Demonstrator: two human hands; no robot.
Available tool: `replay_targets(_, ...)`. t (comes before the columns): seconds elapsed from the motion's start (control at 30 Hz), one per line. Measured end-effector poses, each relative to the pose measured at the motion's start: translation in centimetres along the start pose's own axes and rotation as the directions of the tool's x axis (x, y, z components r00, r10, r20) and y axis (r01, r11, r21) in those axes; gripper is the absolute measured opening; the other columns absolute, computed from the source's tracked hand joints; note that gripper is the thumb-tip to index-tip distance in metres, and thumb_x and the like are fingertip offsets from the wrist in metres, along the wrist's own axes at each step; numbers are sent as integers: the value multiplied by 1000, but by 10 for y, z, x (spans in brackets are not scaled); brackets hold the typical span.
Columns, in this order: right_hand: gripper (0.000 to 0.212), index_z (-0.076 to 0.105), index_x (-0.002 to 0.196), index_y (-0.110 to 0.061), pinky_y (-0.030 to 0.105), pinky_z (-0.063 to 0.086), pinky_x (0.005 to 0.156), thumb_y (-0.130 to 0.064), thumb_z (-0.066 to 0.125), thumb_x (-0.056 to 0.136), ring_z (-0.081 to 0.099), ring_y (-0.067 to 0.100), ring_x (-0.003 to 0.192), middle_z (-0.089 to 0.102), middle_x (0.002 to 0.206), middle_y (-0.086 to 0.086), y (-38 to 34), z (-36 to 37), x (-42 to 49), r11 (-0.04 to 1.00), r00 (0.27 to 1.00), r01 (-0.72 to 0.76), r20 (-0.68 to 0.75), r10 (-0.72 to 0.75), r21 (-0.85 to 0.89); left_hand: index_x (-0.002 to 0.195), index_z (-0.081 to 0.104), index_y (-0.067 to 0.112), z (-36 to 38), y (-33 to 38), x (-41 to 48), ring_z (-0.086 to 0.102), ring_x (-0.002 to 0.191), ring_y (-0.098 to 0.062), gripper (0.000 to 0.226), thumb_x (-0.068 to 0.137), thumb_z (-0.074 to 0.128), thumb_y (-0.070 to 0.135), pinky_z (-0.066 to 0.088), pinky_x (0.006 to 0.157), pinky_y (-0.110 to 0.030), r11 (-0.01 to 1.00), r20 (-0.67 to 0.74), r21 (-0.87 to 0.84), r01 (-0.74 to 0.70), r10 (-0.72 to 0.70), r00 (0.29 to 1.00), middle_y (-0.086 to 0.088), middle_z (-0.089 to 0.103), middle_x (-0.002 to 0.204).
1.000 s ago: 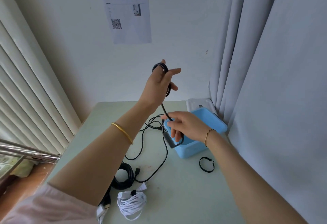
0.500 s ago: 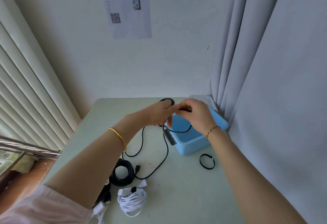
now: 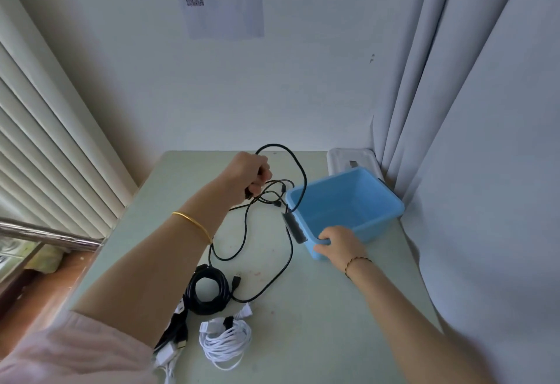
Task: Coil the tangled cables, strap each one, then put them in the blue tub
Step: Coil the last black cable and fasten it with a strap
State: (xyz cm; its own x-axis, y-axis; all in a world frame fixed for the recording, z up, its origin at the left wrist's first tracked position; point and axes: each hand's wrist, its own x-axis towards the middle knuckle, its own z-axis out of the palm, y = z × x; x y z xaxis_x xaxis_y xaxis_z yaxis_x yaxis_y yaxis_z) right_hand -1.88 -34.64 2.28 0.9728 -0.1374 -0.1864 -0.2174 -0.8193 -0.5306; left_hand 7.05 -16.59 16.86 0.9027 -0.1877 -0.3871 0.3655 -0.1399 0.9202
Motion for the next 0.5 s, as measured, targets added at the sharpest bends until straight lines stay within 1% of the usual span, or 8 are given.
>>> replay_targets(0.03,40,26,60,-18,31,18,54,-16,60,80,25,17,61,26,63,1,0,0,3,999,998,20,-63,-18,28,76,42,9,0,2,6,25,29,-5,23,98,35,8,19,30,-13,992,-6,-121,40,-41,999,-2,45,47)
replay_targets(0.07,38,28,61,-17,31,19,54,-16,60,82,26,17,62,28,63,0,0,-1,5,998,993,33,-117,-27,55,76,39,11,0,2,11,24,28,-5,23,98,33,8,19,29,-12,967,-13,-245,74,-80,997,0,45,44)
replay_targets(0.13,31,37,65,-12,31,25,57,-17,60,86,36,19,67,39,70,2,1,-6,12,995,978,50,-206,-32,85,77,35,13,-3,3,23,24,27,-6,24,100,30,11,20,29,-13,873,-41,-473,115,-152,987,2,44,40)
replay_targets(0.2,28,42,68,-9,31,28,59,-19,59,88,41,20,71,43,73,2,2,-12,18,992,964,57,-264,-24,117,79,37,12,-7,4,33,24,26,-6,24,101,28,14,20,29,-13,757,-95,-647,90,-197,976,3,44,38)
replay_targets(0.23,29,41,68,-10,30,29,59,-19,59,88,41,20,70,43,73,2,3,-14,20,990,958,59,-285,-21,126,84,40,12,-9,4,37,25,26,-6,21,101,28,15,21,29,-14,705,-129,-707,56,-206,970,3,45,38)
replay_targets(0.33,44,27,59,-16,30,21,52,-19,61,86,30,18,61,29,61,-2,5,-14,24,993,934,52,-357,-10,109,99,42,13,-12,5,40,26,29,-6,14,100,28,13,23,32,-15,632,-229,-773,-53,-201,952,3,47,52)
replay_targets(0.4,51,18,58,-19,29,15,49,-18,60,86,23,16,58,22,58,-3,3,-13,29,994,919,19,-394,26,109,97,44,13,-12,6,40,27,29,-7,16,99,28,11,24,33,-15,636,-258,-768,-78,-196,946,2,46,59)
replay_targets(0.5,49,20,58,-18,30,16,51,-18,58,89,27,19,62,24,58,-3,-2,-14,45,992,914,-35,-398,80,118,94,42,12,-5,7,38,28,29,-6,15,100,29,11,24,32,-15,668,-226,-743,-51,-178,958,1,47,60)
